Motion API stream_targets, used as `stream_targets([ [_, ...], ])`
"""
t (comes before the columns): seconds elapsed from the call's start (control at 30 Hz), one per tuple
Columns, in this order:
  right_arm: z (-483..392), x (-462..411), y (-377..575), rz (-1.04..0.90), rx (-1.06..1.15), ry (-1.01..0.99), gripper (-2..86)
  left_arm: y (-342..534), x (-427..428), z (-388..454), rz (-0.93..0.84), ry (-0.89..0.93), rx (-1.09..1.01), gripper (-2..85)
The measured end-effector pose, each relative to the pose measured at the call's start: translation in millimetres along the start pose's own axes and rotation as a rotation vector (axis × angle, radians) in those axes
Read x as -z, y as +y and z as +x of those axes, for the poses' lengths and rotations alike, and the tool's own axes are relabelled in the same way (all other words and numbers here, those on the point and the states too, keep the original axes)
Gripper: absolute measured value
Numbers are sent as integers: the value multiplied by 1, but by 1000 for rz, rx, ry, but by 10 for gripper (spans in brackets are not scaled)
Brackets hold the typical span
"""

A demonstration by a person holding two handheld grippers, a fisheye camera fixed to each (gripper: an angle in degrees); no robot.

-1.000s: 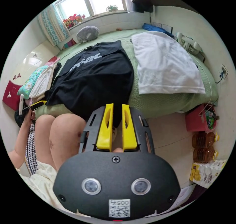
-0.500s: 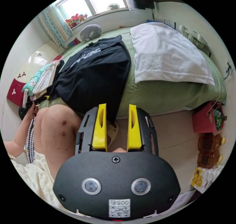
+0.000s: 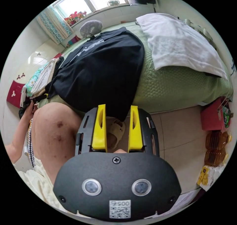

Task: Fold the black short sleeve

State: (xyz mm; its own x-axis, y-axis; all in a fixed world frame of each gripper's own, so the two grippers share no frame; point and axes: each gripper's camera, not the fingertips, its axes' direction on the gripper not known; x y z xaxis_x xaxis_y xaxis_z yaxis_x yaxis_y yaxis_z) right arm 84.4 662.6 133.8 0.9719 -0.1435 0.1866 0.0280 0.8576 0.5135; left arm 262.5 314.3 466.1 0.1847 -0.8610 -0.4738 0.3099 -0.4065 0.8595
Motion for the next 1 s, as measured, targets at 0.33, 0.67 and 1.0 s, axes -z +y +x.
stream_targets([
  [0.33, -21, 31, 12, -23, 8, 46, -12, 9, 37, 11, 19, 3, -32, 56],
  [0.67, -21, 165, 29, 128, 1, -136, -16, 35, 126, 19, 124, 73, -102, 45],
  [1.0, -56, 295, 47, 149, 87, -169, -16, 93, 257, -4, 216, 221, -152, 43],
])
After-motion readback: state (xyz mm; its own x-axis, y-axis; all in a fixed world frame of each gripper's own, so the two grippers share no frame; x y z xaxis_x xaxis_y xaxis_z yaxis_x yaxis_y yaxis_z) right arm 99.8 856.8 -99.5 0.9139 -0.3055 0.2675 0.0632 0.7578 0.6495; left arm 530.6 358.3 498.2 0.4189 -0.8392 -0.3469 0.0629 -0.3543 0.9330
